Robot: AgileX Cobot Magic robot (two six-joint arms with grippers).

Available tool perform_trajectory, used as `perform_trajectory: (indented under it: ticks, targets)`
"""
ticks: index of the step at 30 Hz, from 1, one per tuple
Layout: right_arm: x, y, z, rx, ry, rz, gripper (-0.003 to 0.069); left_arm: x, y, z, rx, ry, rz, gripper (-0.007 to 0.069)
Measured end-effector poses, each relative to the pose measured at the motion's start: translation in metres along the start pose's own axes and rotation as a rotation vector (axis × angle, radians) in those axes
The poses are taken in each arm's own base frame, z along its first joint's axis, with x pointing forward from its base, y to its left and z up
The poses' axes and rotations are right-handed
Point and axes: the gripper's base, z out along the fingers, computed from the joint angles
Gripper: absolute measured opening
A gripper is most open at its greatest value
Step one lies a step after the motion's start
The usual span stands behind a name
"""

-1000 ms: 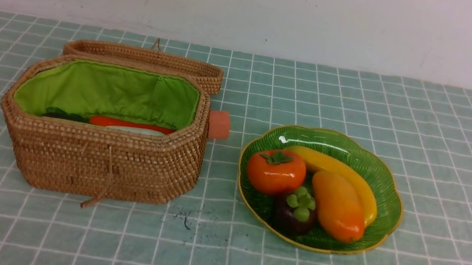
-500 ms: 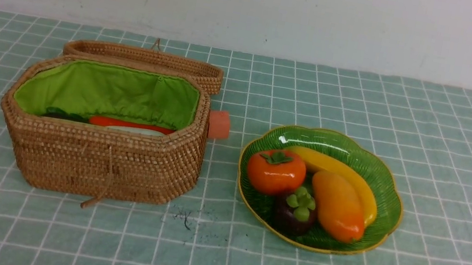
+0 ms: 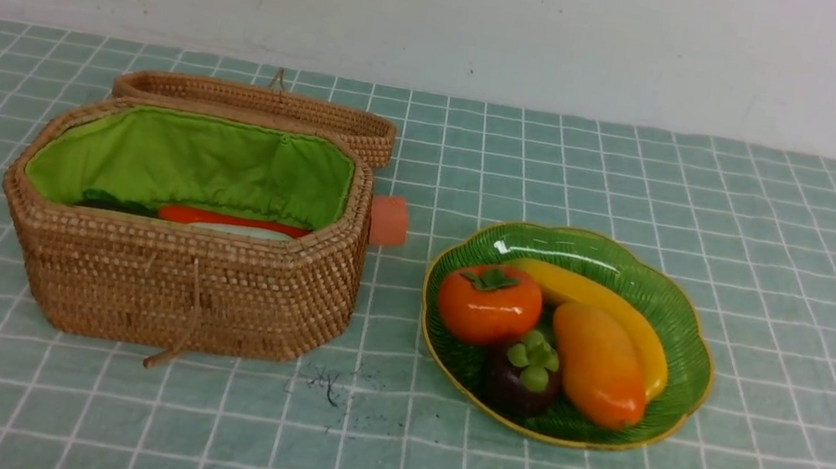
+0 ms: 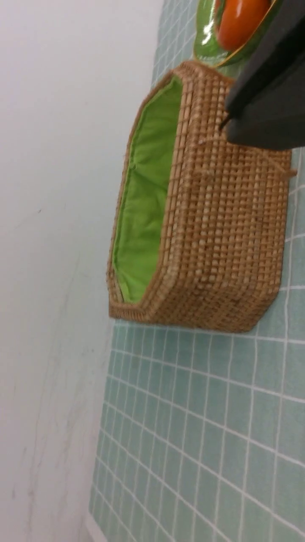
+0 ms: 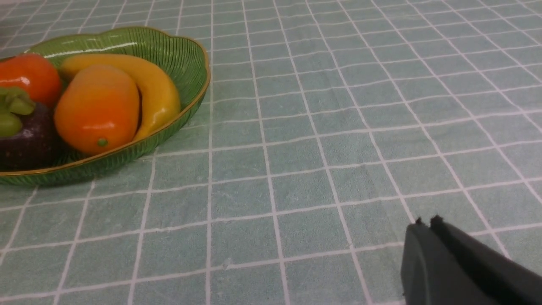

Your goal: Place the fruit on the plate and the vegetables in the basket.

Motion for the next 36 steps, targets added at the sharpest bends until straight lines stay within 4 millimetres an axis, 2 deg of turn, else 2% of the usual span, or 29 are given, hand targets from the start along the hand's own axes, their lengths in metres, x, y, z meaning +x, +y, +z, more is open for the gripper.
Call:
perform_trajectory:
  ticks: [2,8,36]
  targets:
    - [0.000,0.000,0.000,0.000,0.000,0.000,0.0000,0.006,0.002,0.000,-0.032,0.042,-0.010,-0.0013]
    - [0.000,0.000,0.000,0.000,0.000,0.000,0.0006,0.034,0.005,-0.005,-0.061,0.330,-0.006,-0.0013]
    - [0.000,0.000,0.000,0.000,0.000,0.001,0.0025,0.035,0.005,-0.006,-0.063,0.337,-0.001,-0.0013]
